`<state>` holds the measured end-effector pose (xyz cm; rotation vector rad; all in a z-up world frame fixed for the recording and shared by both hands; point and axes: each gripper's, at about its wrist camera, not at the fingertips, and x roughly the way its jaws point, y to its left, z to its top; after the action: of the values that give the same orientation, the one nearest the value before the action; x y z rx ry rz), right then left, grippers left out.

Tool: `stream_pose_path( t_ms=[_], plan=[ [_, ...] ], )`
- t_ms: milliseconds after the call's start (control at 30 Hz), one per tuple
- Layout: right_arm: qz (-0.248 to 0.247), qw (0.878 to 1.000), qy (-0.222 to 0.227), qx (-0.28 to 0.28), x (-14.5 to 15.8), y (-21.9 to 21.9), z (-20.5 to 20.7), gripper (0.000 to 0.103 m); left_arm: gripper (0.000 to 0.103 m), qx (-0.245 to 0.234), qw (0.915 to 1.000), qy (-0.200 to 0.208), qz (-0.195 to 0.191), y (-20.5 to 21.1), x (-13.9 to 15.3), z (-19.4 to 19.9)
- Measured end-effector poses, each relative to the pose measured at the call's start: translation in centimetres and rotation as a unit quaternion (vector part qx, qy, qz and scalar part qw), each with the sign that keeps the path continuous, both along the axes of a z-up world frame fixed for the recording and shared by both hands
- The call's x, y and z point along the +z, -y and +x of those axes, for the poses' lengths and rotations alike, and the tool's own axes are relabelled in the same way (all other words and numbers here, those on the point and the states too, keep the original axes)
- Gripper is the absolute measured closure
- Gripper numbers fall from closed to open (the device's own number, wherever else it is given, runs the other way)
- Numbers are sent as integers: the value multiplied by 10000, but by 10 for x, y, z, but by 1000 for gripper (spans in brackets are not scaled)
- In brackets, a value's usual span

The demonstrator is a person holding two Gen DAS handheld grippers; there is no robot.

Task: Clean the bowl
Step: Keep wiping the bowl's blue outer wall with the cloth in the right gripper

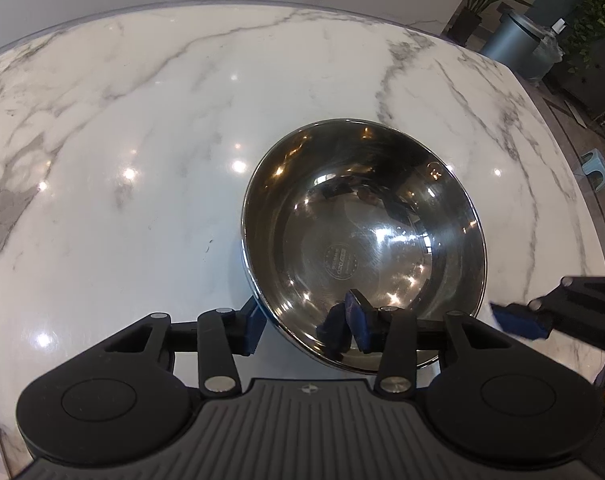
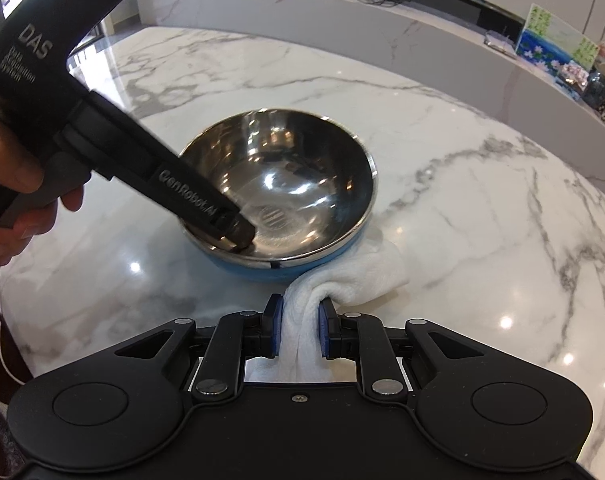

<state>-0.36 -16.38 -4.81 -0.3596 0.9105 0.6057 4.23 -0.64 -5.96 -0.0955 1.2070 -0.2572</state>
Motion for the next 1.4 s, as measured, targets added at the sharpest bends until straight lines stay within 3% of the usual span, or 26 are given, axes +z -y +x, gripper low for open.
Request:
stream_pose_path(
  t_ms=[333,633,800,933,1400],
  plan=[
    [130,9992,303,-247,4,7,3,87,62,-43,9999,49,96,1,2,0],
    [75,9995,178,-232,1,2,3,87,62,27,10000,19,50,1,2,1],
    [-30,9999,74,-67,-4,-3,-1,87,54,198,9992,-233,-259,-2,-2,2],
    [-50,9999,20,109,-5,-7,-6,87,51,216,9993,-239,-215,-2,-2,0],
    [-17,10000,15,92,-2,-7,-6,87,58,78,9999,-137,-16,-3,0,1]
  ],
)
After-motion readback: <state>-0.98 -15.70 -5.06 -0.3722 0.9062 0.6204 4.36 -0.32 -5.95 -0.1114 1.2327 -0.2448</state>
